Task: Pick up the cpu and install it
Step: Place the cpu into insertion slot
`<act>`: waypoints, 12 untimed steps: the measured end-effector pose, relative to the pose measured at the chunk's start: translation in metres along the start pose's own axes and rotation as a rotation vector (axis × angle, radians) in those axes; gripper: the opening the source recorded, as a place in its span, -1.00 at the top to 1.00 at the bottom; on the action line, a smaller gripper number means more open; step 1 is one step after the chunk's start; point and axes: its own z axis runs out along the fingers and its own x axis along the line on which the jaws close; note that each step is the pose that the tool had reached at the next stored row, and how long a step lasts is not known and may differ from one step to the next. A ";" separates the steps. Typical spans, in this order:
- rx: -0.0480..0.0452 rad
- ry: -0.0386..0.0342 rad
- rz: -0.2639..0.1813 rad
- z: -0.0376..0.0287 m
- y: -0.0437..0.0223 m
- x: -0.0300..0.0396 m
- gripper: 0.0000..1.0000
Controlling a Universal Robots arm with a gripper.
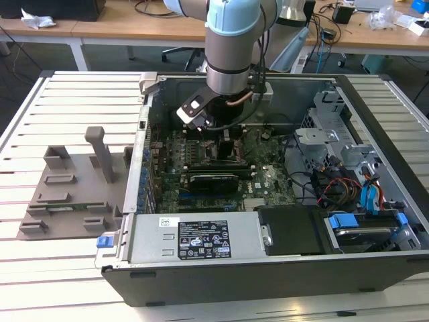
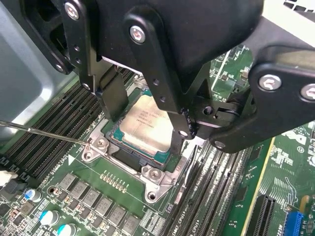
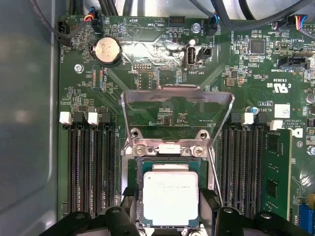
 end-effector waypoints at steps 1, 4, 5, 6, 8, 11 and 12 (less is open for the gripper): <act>0.0000 0.0001 0.000 0.0000 0.0000 0.0000 -0.24; 0.0000 0.0003 0.000 0.0001 -0.0015 0.0003 -0.24; 0.0000 0.0002 0.000 0.0000 -0.0018 0.0002 -0.24; 0.0000 0.0002 0.000 0.0000 -0.0018 0.0002 -0.24; 0.0000 0.0002 0.000 0.0000 -0.0019 0.0002 -0.24; 0.0000 0.0003 0.000 0.0000 -0.0019 0.0003 -0.24; 0.0000 0.0009 0.000 0.0000 -0.0019 0.0004 -0.24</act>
